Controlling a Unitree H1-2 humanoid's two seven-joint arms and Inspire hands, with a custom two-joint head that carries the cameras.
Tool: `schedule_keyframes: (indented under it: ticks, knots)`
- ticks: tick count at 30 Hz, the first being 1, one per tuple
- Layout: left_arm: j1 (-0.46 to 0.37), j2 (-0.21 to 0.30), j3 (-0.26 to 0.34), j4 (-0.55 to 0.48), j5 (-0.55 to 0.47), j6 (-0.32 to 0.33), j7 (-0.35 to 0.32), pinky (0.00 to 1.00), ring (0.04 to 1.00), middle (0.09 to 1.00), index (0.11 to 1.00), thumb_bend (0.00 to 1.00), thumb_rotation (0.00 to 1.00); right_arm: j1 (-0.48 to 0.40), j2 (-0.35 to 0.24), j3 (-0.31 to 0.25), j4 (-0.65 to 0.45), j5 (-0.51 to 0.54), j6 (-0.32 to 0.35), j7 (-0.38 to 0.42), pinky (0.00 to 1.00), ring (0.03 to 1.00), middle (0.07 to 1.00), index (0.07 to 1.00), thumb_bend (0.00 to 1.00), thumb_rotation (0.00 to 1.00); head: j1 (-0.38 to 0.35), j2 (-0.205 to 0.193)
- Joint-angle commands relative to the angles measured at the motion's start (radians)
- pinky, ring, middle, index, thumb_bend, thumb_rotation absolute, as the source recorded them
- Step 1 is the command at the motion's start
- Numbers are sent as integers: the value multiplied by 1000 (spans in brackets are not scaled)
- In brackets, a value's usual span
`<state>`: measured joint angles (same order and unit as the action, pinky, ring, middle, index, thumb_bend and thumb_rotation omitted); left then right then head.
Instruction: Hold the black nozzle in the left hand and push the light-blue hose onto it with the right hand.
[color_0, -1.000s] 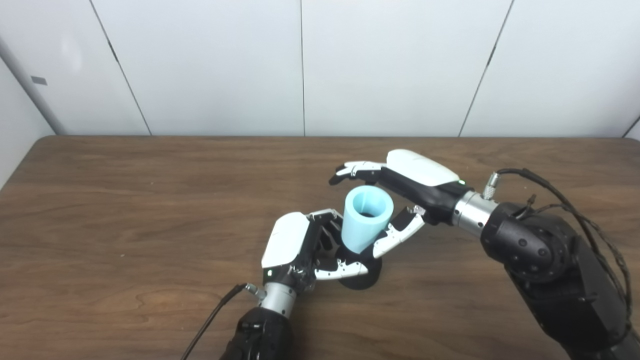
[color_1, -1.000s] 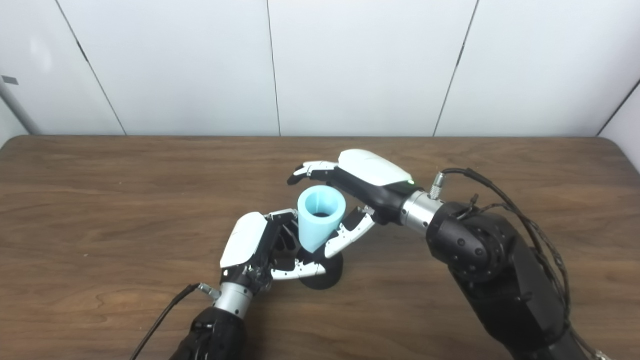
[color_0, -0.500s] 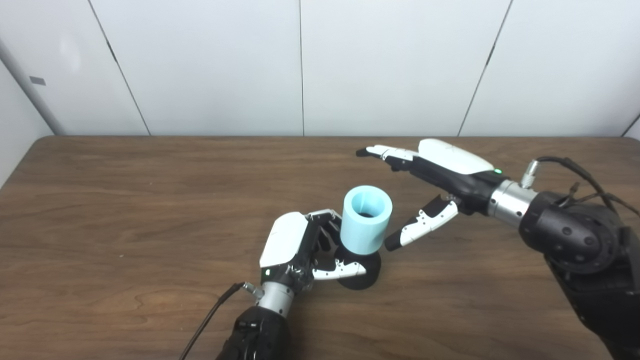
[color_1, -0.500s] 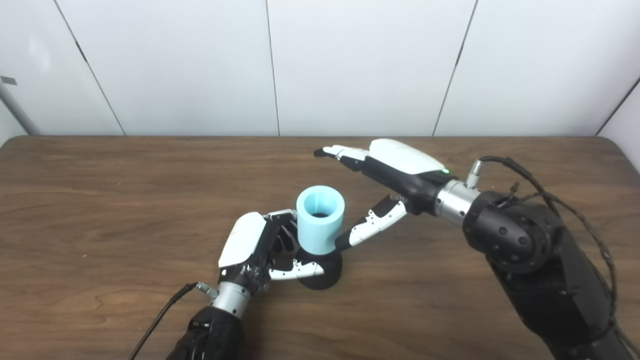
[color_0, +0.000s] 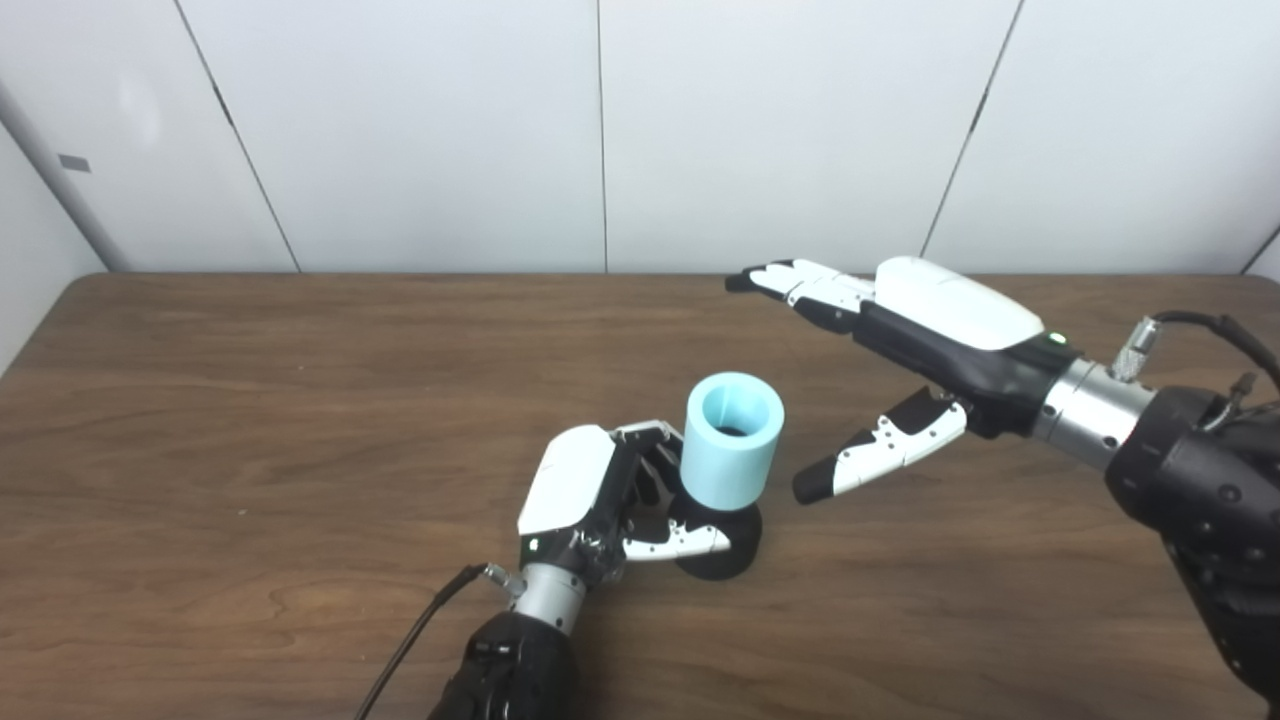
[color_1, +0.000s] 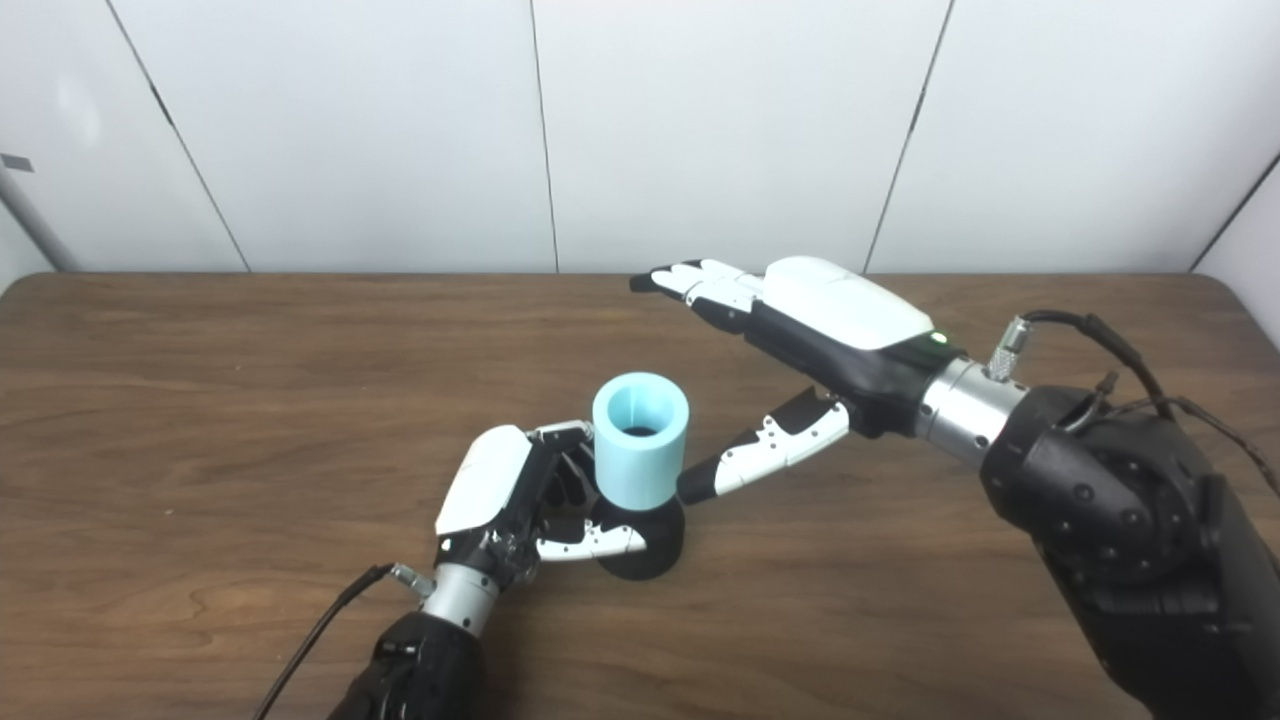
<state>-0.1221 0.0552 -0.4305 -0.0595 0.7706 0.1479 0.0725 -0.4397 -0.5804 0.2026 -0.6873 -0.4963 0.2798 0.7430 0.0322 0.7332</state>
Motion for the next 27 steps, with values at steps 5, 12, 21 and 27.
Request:
schedule_keyframes:
  ticks: [5, 12, 21, 27]
  knots:
    - [32, 23, -8, 31, 14, 32, -45, 325, 370, 433, 526, 496, 0, 16, -21, 3, -87, -101, -109, -15, 1000, 1000, 1000, 1000, 798, 934, 1, 1]
    - [30, 25, -9, 32, 15, 33, -48, 327, 368, 435, 528, 496, 0, 63, -16, -8, -116, -102, -166, -12, 1000, 1000, 1000, 1000, 794, 1000, 2, 4]
    - [29, 27, -10, 27, 20, 43, -59, 325, 371, 437, 525, 497, 0, 114, 19, -10, -109, -125, -244, -22, 1000, 1000, 1000, 1000, 822, 1000, -1, 4]
    - [27, 27, -15, 25, 27, 50, -64, 330, 373, 437, 524, 497, 0, 125, 32, -3, -104, -136, -262, -6, 1000, 1000, 1000, 1000, 820, 1000, 1, 7]
